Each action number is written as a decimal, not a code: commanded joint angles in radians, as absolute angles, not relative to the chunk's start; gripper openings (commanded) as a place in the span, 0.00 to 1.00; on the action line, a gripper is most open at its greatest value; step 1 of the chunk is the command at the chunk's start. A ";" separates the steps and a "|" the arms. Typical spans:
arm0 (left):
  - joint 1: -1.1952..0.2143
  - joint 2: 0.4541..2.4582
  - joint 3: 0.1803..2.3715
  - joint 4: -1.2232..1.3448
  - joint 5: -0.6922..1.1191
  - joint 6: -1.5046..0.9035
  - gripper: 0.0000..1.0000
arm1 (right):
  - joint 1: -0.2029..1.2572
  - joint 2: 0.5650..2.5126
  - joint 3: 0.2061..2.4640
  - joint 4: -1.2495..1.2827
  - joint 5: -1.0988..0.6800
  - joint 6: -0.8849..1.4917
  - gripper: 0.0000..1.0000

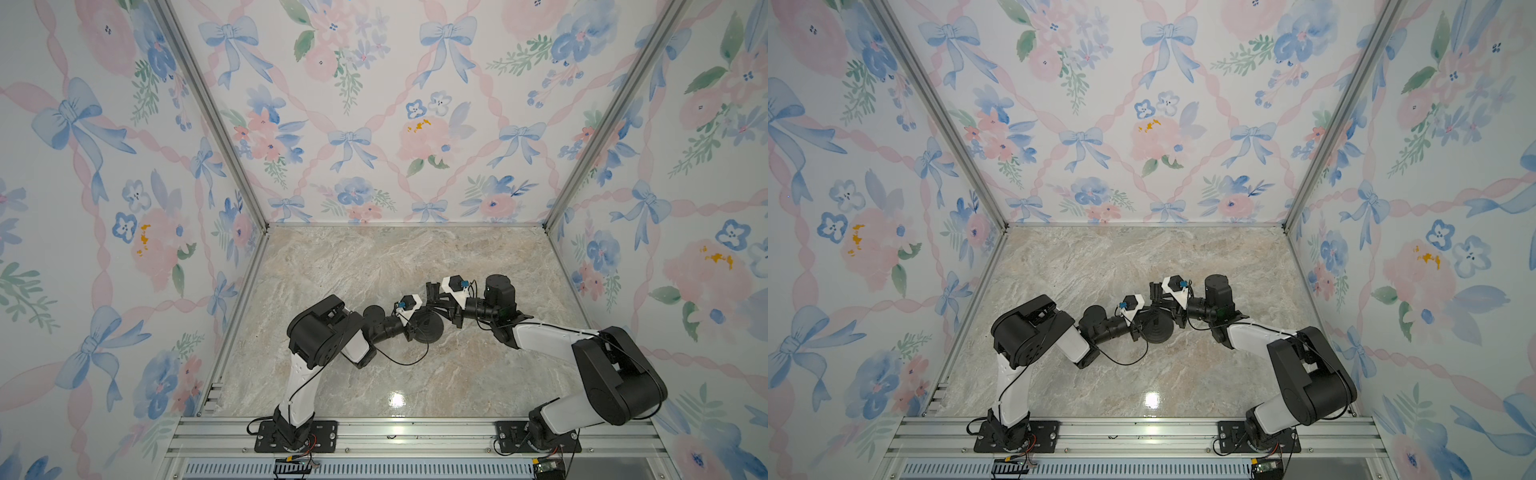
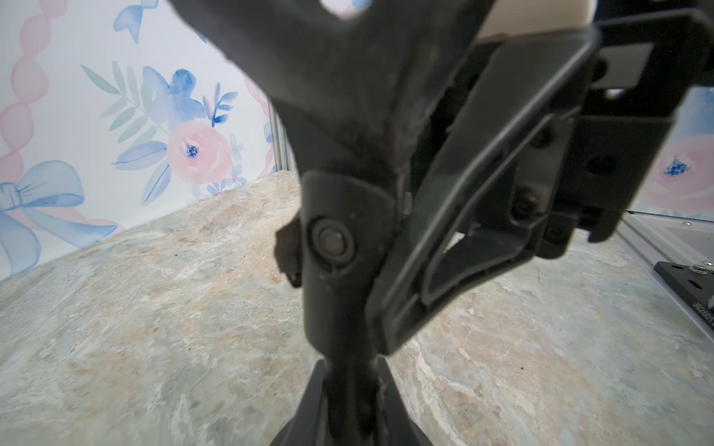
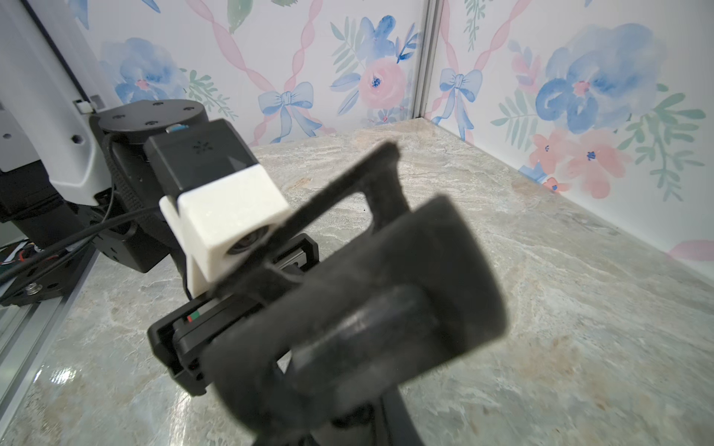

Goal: Assemble a microphone stand
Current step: Screw the microphone stand pole into the microphone stand base.

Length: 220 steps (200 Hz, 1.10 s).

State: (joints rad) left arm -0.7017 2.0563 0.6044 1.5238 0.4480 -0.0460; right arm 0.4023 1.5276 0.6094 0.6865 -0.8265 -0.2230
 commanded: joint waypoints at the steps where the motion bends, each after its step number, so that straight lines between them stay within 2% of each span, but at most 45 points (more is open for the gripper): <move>1: -0.712 2.086 0.606 1.514 0.460 -0.037 0.12 | 0.442 1.569 0.571 0.876 -0.736 -0.105 0.06; 10: -0.711 2.086 0.606 1.514 0.452 -0.040 0.15 | 0.464 1.576 0.540 0.936 -0.670 -0.079 0.00; 61: -0.709 2.085 0.606 1.515 0.440 -0.047 0.18 | 0.671 1.538 0.420 0.984 -0.180 -0.082 0.00; 90: -0.709 2.084 0.607 1.515 0.426 -0.055 0.18 | 0.762 1.566 0.351 1.138 0.057 -0.018 0.00; 124: -0.709 2.088 0.612 1.514 0.419 -0.061 0.19 | 0.800 1.710 0.310 1.367 0.157 0.072 0.00; 158: -0.711 2.091 0.619 1.513 0.420 -0.067 0.21 | 0.853 1.771 0.321 1.404 0.226 0.104 0.00; 191: -0.711 2.098 0.629 1.512 0.422 -0.075 0.30 | 0.852 1.746 0.306 1.404 0.214 0.091 0.00; 210: -0.712 2.097 0.633 1.512 0.420 -0.083 0.45 | 0.842 1.735 0.296 1.404 0.208 0.094 0.00; 220: -0.714 2.097 0.638 1.512 0.422 -0.092 0.48 | 0.841 1.742 0.297 1.404 0.205 0.097 0.00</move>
